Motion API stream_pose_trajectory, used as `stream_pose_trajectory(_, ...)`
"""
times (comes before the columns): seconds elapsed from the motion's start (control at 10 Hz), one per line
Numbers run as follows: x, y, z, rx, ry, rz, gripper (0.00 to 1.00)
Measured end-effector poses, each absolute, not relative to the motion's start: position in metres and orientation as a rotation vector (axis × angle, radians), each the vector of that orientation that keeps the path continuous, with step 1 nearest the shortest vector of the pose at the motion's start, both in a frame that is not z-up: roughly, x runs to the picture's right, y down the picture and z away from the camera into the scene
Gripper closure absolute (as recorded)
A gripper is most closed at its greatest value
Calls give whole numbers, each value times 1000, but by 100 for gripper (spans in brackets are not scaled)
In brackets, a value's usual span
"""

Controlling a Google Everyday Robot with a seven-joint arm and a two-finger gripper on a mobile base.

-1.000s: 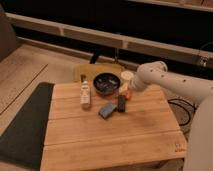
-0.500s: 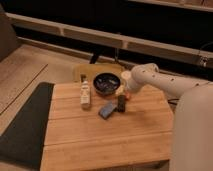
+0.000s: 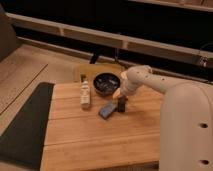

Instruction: Place the eraser on the white sponge

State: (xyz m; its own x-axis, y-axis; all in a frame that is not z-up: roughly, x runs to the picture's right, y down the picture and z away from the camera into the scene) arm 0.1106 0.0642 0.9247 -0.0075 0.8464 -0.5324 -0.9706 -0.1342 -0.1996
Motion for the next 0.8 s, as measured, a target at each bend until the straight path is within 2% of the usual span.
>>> stream_pose_trajectory(0.6, 105, 84, 947, -673, 399, 1516, 35)
stream_pose_trajectory(0.8, 102, 88, 950, -692, 432, 1481, 44)
